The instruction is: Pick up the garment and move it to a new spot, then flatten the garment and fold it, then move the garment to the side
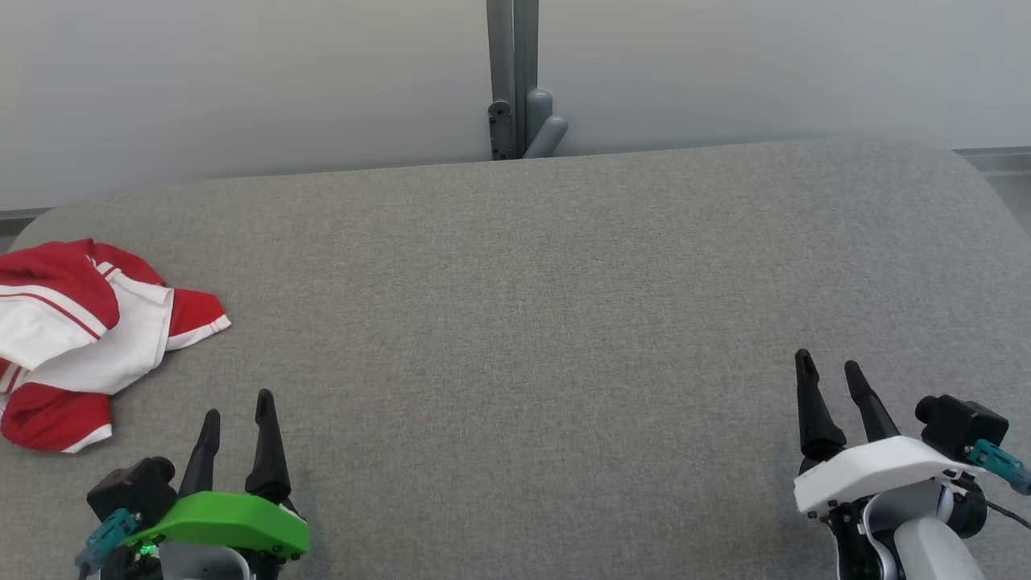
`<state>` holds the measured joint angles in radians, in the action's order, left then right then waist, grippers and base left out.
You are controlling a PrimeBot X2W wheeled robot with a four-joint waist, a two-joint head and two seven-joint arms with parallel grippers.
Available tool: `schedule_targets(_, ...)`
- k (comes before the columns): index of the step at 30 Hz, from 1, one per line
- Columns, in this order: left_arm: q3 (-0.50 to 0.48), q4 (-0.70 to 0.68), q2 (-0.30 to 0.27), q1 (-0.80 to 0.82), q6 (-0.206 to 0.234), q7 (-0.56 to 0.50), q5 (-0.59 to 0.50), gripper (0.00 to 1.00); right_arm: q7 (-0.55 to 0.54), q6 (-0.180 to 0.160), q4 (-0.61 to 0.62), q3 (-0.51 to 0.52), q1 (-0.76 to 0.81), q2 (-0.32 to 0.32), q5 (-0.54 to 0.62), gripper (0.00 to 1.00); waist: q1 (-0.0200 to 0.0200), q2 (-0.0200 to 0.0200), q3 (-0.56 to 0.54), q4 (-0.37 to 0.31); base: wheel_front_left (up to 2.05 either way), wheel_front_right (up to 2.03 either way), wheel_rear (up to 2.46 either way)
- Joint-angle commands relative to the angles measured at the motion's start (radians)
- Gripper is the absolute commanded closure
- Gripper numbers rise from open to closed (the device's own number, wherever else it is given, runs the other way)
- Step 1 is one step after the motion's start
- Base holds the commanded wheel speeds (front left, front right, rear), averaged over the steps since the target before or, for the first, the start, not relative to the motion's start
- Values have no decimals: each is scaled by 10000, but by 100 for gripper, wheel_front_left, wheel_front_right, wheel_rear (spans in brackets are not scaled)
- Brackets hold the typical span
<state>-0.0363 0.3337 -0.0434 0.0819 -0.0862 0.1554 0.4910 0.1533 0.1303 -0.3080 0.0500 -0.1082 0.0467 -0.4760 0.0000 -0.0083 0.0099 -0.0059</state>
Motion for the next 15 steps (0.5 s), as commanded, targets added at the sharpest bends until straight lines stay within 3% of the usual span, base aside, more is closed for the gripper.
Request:
schedule_targets(1, -30, -38, -72, 74, 60, 94, -278, 0, 112, 4, 75, 4, -134, 35, 304, 0, 0, 50, 0, -5, 0, 0, 0)
schedule_targets(15, 60, 86, -81, -69, 205, 433, -1769, 0, 449, 4, -104, 20, -82, 37, 1895, 0, 0, 59, 32, 7, 0, 0, 0)
